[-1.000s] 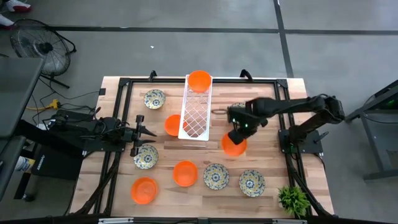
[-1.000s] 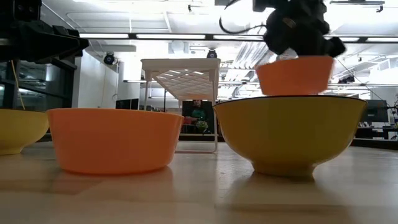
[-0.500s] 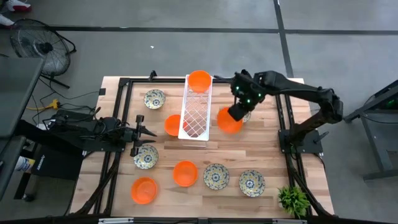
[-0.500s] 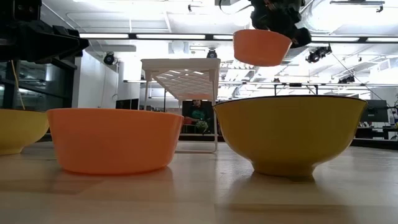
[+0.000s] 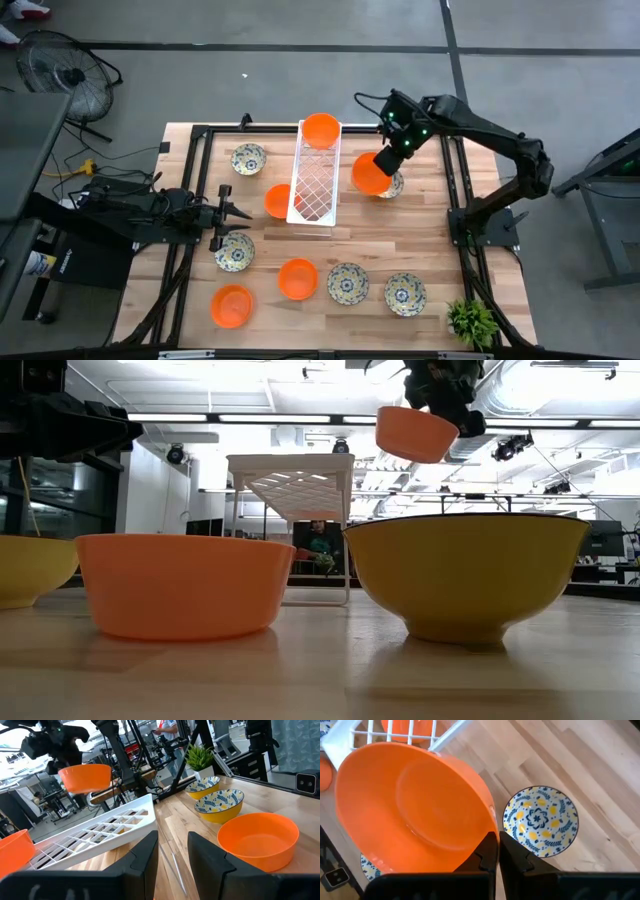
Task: Pick & Place Mini bowls
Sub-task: Stack the orange bowl on the orange bowl on the shelf
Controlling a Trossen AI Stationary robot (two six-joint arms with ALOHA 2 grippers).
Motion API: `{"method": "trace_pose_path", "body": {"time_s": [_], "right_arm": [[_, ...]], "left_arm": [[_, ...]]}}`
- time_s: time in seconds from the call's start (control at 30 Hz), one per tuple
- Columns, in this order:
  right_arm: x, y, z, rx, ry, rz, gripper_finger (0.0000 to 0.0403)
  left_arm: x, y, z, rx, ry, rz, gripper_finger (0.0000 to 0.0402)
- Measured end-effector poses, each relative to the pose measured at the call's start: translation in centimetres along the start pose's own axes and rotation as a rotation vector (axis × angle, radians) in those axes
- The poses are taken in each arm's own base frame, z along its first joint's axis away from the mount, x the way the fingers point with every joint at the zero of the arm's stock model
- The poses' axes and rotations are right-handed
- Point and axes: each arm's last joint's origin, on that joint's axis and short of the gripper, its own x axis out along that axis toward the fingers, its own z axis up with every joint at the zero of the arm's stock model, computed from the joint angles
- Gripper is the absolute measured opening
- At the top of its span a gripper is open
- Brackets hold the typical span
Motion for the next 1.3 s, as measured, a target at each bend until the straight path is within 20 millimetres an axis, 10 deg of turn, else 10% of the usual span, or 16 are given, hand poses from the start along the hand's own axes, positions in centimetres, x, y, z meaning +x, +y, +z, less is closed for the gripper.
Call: {"method": "trace_pose_path", "body": {"time_s": [0.73, 1.3], "right_arm": [[-1.2, -4.0, 2.9, 0.228, -0.191, 0.068, 0.0000], [-1.4, -5.0, 11.5, 0.294, -0.226, 0.042, 0.0000]], "left_arm": [[0.0, 0.0, 0.0, 0.000, 0.000, 0.000, 0.0101], [0.0, 0.0, 0.0, 0.000, 0.000, 0.000, 0.0101]]}}
